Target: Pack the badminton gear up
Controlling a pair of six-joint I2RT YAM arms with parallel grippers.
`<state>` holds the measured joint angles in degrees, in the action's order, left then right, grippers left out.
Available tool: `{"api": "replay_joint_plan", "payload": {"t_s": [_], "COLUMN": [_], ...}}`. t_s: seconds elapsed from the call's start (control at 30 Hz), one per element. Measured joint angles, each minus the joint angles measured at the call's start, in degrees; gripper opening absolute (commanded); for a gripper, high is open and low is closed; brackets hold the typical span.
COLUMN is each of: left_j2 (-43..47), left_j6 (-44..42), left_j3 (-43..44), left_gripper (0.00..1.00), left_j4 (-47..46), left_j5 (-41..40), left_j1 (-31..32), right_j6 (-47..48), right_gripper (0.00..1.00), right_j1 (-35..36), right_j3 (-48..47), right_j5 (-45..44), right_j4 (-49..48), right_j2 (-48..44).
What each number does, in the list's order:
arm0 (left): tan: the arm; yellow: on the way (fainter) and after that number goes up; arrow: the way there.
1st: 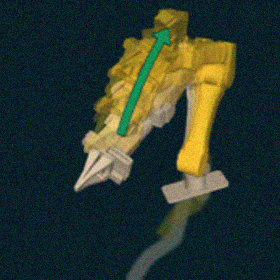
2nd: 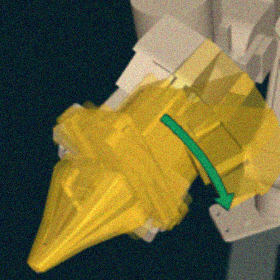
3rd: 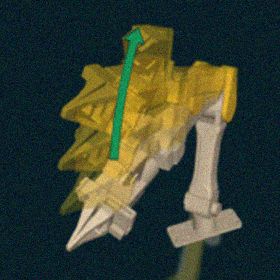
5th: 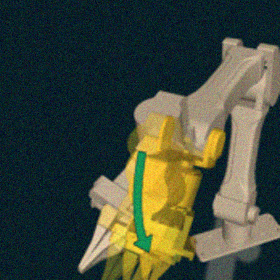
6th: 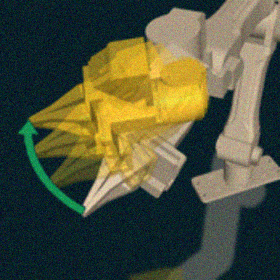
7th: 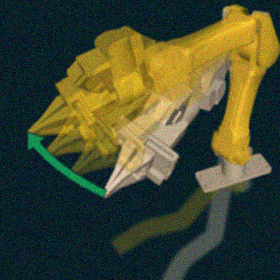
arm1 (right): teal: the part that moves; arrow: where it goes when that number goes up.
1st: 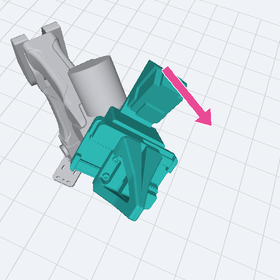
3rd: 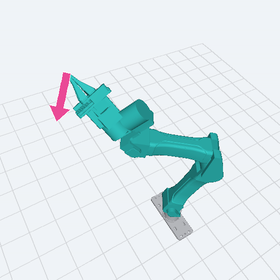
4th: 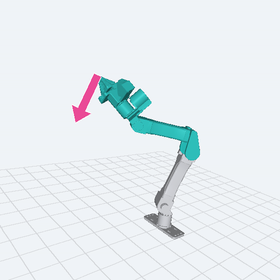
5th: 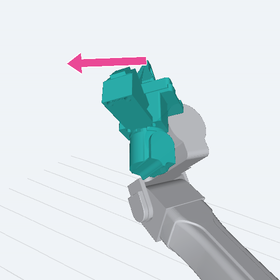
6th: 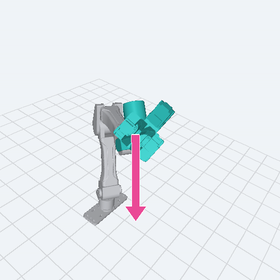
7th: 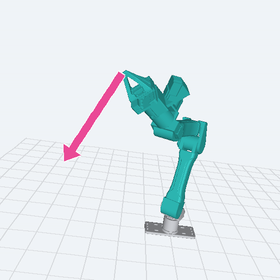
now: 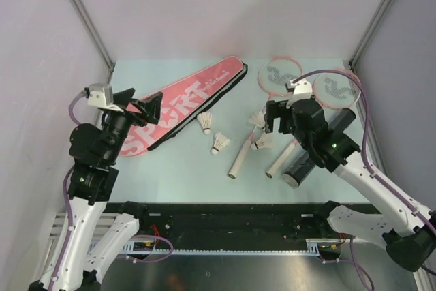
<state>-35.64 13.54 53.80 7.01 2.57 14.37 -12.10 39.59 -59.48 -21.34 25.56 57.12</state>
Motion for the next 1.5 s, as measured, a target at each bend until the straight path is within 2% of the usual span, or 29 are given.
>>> {"api": "replay_joint_plan", "payload": {"t_s": [0.07,0.27,0.4,0.6,0.8,1.03,1.13,1.27,1.3,1.33,1.4,1.5], "left_j2": [-0.9,-5.7,-8.3,-10.3,-13.3,-13.4,-13.2,-13.2,-13.2,-13.2,-13.2,-13.2], "left_j6": [0.0,-0.1,-0.2,-0.2,0.0,0.0,0.0,0.0,0.0,0.0,0.1,0.2], "left_j3": [0.0,0.0,0.0,-0.7,-0.7,-1.0,-1.4,-1.6,-1.6,-1.6,-1.6,-1.6], "left_gripper": [1.00,1.00,1.00,1.00,1.00,1.00,1.00,1.00,1.00,1.00,1.00,1.00], "left_j4": [0.1,1.1,1.9,2.6,2.8,2.9,2.8,3.0,3.0,3.0,3.0,3.0], "left_j5": [1.8,8.7,12.8,18.5,23.0,24.9,25.3,26.1,26.3,26.4,26.7,27.3], "left_j1": [0.0,0.0,0.0,0.0,0.0,0.0,0.0,-0.1,-0.1,-0.2,-0.2,-0.3], "right_j6": [-0.5,-6.8,-14.8,-25.4,-28.3,-29.0,-29.2,-29.0,-28.9,-28.8,-28.8,-28.0], "right_gripper": [1.00,1.00,1.00,1.00,0.99,0.93,0.85,0.65,0.63,0.61,0.51,0.43], "right_j1": [-3.1,-23.2,-33.4,-46.3,-47.2,-48.2,-48.5,-48.5,-48.6,-48.6,-48.7,-47.9], "right_j3": [0.0,0.0,1.3,10.6,16.8,20.2,22.0,22.8,23.1,23.3,24.0,25.0], "right_j5": [0.2,9.9,9.1,8.8,10.8,11.8,12.7,12.8,12.7,12.4,12.0,10.8], "right_j4": [0.7,1.4,4.4,6.9,3.6,-4.5,-8.7,-12.3,-13.0,-13.4,-13.9,-13.2], "right_j2": [0.5,3.3,6.4,6.2,7.6,15.6,17.5,19.1,19.1,18.9,18.3,14.9]}}
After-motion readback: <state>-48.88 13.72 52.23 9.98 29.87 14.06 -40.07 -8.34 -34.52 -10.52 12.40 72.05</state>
